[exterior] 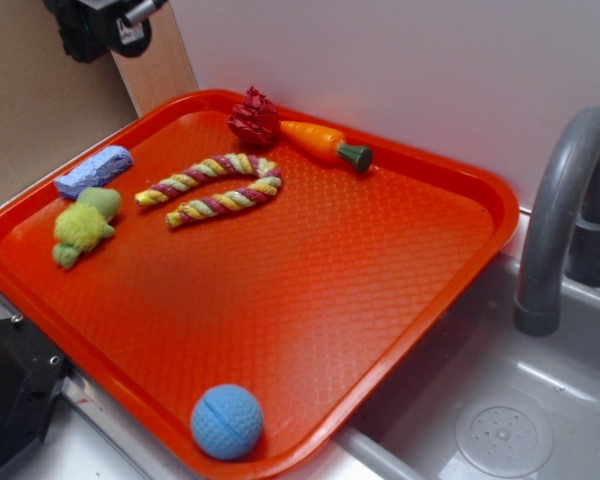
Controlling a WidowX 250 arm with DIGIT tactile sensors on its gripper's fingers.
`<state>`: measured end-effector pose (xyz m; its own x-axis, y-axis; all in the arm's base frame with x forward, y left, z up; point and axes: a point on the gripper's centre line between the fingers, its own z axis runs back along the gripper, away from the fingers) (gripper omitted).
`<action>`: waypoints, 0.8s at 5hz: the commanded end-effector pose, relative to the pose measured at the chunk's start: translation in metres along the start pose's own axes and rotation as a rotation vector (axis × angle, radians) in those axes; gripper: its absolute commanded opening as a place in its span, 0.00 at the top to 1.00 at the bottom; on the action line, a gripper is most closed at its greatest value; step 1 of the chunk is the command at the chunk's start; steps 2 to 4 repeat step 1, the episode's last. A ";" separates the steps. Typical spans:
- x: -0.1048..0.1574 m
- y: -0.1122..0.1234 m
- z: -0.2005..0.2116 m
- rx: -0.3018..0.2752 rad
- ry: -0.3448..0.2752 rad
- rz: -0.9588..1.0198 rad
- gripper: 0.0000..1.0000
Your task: Grab the black box.
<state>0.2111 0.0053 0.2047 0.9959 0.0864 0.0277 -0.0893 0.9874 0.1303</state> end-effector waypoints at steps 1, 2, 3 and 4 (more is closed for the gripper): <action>0.002 -0.004 0.006 -0.048 -0.056 -0.015 1.00; 0.002 -0.004 0.006 -0.048 -0.056 -0.015 1.00; 0.002 -0.004 0.006 -0.048 -0.056 -0.015 1.00; 0.002 -0.004 0.006 -0.048 -0.056 -0.015 1.00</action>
